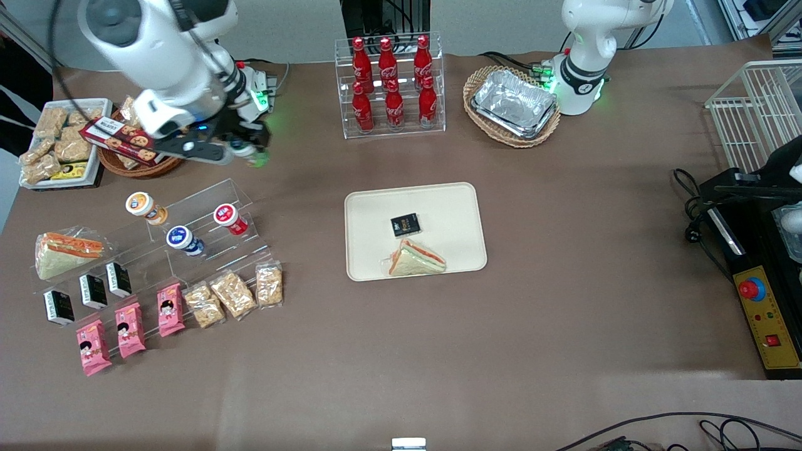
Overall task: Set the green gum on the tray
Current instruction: 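Lift the green-label bottle with the right gripper out of the rack, then carry the bottle over the white tray beside the black card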
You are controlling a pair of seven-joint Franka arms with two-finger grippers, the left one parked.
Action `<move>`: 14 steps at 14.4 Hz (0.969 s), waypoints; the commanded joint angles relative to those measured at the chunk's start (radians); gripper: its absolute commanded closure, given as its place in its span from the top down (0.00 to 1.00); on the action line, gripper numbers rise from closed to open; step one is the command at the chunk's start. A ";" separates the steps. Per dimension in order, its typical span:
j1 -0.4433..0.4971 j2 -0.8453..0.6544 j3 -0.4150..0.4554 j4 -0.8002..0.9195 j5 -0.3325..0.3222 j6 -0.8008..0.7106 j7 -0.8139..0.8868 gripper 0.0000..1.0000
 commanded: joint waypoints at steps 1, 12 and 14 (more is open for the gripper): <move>0.132 0.090 -0.010 0.044 0.020 0.108 0.261 0.60; 0.295 0.370 -0.013 -0.139 0.005 0.679 0.612 0.60; 0.295 0.414 -0.014 -0.212 0.001 0.832 0.609 0.60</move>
